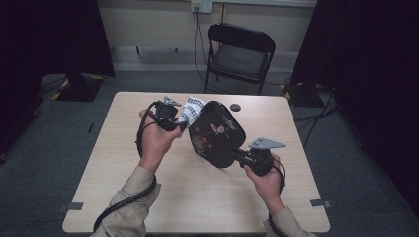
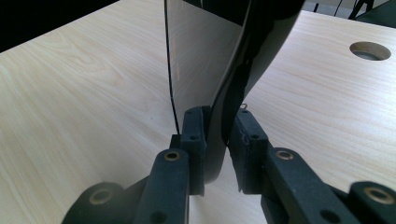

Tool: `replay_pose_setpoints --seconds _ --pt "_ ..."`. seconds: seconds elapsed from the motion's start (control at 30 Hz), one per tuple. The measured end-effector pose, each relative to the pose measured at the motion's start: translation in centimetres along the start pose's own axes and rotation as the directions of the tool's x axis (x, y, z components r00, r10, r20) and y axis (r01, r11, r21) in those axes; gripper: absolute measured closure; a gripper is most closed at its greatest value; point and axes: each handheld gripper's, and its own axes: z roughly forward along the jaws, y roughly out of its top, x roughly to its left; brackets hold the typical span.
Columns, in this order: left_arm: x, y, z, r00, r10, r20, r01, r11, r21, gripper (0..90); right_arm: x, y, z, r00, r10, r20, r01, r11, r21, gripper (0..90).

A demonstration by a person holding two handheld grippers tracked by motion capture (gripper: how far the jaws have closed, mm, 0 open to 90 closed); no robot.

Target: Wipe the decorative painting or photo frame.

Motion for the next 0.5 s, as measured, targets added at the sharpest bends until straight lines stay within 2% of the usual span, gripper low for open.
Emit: replay_pose_setpoints --seconds 0.13,0.5 --pt "0.3 -0.6 0.4 0.9999 -0.014 0.0 0.014 0.9999 0.005 73.9 0.0 0.0 0.0 1.0 -0.003 0.005 0.003 1.0 0.0 76.6" --pt "0.9 -1.8 1.0 0.9998 -0.019 -0.008 0.019 0.9993 0.031 73.8 -0.3 0.0 -0.1 0.9996 -0.009 0.028 0.009 1.0 -0.003 75.3"
